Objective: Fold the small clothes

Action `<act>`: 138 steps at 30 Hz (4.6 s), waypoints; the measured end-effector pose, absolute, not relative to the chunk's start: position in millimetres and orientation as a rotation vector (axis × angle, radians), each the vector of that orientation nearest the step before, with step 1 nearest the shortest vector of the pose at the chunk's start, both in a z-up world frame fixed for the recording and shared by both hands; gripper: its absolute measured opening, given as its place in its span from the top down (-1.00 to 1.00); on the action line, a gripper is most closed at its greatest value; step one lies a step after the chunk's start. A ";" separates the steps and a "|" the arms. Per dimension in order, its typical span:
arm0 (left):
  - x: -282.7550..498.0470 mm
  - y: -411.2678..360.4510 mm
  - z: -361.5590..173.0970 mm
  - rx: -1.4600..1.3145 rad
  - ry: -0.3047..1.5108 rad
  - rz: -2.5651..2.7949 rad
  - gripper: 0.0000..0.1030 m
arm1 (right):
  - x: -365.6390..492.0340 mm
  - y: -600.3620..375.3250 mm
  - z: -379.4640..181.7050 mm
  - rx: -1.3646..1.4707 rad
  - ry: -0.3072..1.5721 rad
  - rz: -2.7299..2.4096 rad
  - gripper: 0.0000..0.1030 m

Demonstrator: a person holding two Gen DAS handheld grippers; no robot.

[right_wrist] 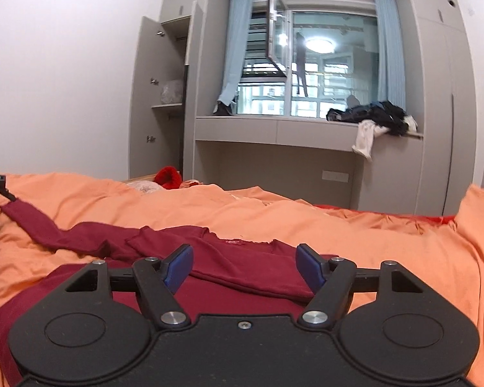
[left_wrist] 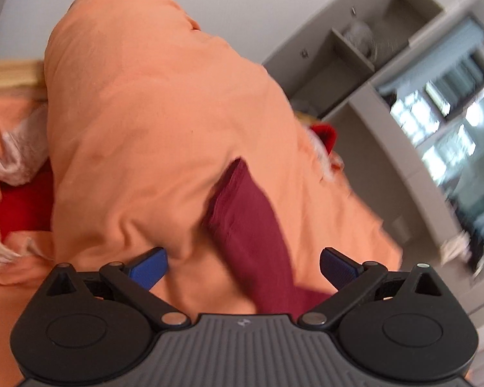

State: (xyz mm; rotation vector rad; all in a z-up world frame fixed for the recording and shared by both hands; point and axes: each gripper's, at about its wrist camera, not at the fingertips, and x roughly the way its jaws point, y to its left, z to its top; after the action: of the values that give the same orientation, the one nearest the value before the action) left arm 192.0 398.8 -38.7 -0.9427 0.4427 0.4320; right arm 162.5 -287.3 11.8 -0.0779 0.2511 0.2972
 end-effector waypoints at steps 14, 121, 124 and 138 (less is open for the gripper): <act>217.8 417.5 -74.4 -1.005 0.445 0.341 0.58 | 186.9 -288.7 6.7 -0.053 0.287 0.277 -0.41; 380.0 66.5 -66.7 0.273 0.817 0.246 -1.00 | 388.9 -368.1 -58.0 0.492 0.699 0.238 0.49; 390.6 66.0 -91.6 0.314 0.852 0.268 -0.96 | 392.1 -363.3 -78.4 0.451 0.791 0.202 0.62; 122.6 35.4 -17.0 0.273 0.718 -0.225 -1.00 | 184.1 -338.5 7.9 0.338 0.604 0.493 -0.87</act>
State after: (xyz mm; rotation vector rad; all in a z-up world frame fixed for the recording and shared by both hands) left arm 122.6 35.4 -17.0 0.2731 0.7184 -0.2245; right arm 184.1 -338.5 7.9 0.3381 0.6042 0.4932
